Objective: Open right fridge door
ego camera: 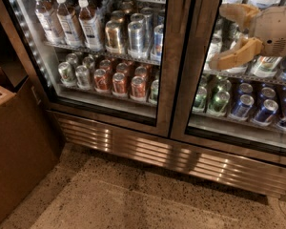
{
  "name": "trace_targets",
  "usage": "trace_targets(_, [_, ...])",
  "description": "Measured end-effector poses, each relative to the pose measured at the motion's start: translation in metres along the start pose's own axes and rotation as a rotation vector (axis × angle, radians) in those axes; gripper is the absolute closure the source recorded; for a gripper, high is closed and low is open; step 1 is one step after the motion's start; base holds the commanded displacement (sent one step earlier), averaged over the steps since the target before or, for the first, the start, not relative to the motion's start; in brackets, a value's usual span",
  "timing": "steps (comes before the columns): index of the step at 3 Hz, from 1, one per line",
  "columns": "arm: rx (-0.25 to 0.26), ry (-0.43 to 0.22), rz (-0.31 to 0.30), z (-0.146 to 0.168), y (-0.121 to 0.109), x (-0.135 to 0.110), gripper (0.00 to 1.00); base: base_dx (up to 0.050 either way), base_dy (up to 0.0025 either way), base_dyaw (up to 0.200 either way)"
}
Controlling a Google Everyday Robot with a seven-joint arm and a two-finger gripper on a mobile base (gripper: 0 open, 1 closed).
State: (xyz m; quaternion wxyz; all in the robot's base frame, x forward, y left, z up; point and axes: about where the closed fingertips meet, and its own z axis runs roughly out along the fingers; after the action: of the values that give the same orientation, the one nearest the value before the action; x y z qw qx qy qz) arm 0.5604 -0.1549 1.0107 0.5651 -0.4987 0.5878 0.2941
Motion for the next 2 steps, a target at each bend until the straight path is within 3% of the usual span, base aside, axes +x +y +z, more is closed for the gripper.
trace_targets(1, [0.058, -0.042, 0.002, -0.0042, -0.0011, -0.0013, 0.00, 0.000, 0.00000, 0.000])
trace_targets(2, [0.057, -0.042, 0.001, -0.0042, -0.0011, -0.0013, 0.00, 0.000, 0.00001, 0.198])
